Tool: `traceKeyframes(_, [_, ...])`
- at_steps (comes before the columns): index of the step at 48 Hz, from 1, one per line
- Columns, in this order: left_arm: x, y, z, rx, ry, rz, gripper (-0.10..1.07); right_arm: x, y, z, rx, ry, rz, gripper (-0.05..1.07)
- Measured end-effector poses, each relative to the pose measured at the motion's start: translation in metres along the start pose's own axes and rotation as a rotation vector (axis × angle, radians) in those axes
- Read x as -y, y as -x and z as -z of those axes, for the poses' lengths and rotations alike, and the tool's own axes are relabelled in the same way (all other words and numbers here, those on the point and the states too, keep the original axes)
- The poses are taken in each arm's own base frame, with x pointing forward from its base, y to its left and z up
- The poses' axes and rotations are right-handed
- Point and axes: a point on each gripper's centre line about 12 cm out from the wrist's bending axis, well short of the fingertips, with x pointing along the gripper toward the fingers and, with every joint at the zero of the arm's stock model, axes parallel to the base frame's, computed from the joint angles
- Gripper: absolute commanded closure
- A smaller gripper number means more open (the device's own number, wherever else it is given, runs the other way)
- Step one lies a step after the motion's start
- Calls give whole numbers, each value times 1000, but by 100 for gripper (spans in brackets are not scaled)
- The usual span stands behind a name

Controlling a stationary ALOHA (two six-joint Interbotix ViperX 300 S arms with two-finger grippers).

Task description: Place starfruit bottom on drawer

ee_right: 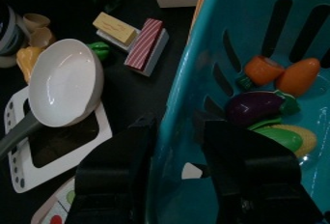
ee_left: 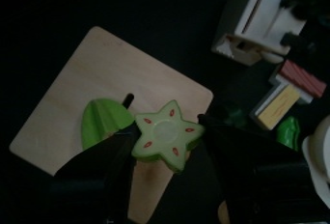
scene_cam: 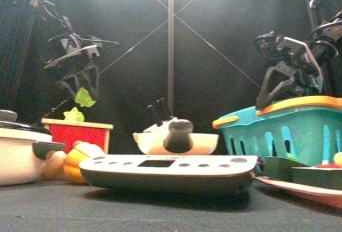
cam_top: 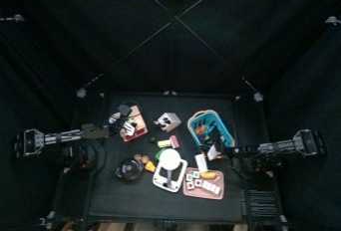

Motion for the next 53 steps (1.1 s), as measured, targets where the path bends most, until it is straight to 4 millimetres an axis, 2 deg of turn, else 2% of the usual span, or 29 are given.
traceKeyframes(12, [-12,-17,2,59,65,83,19,1,-2,1,-6,4,5,28])
traceKeyframes(25, [-22,-22,2,76,103,89,19,2,-3,1,-8,2,11,28])
traceKeyframes(53, [-21,-33,5,50,93,78,18,4,-4,0,-7,-3,17,28])
